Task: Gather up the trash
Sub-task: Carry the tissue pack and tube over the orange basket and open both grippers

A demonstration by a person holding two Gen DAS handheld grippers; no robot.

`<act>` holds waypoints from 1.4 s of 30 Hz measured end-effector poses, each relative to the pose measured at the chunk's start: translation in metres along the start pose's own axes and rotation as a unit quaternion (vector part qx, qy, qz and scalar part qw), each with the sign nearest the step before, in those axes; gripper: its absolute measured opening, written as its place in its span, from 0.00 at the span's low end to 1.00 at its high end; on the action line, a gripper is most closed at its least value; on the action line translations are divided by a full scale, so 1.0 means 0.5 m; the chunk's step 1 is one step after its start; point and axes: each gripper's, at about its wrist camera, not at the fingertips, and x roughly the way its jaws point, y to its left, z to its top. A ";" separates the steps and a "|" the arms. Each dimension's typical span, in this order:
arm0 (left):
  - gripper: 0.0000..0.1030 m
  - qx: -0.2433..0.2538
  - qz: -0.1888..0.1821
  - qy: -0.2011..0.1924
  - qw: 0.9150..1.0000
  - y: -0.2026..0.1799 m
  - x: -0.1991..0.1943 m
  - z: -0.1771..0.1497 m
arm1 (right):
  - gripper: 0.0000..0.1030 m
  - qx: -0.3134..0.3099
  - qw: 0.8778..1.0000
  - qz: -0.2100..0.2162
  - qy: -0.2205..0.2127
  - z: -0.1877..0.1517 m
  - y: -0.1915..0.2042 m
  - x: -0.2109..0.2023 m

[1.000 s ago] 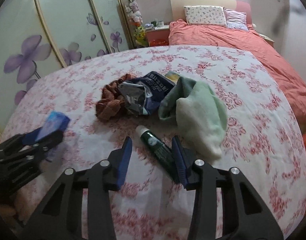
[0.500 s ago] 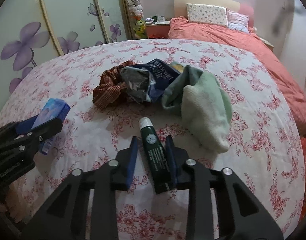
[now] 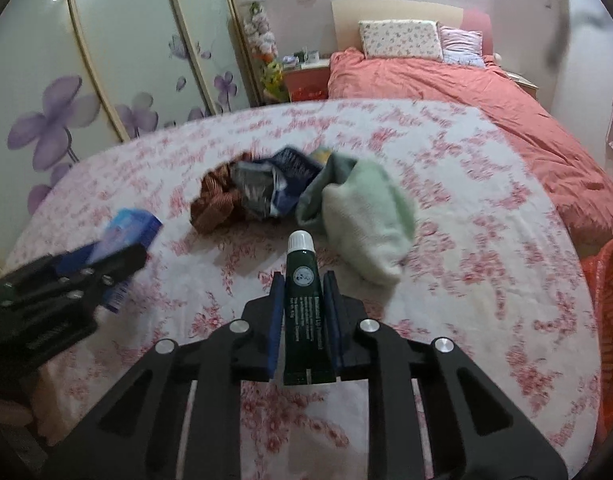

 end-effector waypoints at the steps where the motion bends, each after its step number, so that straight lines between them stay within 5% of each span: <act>1: 0.51 0.002 -0.002 -0.002 1.000 -0.007 -0.002 0.002 | 0.19 0.001 1.000 -0.001 -0.008 0.001 -0.004 -0.014; 25: 0.51 0.070 -0.093 -0.026 0.993 -0.242 -0.025 0.021 | 0.19 0.112 0.984 -0.101 -0.099 -0.033 -0.242 -0.184; 42: 0.51 0.148 -0.215 -0.029 0.965 -0.548 0.006 0.022 | 0.19 0.211 0.946 -0.192 -0.156 -0.098 -0.479 -0.325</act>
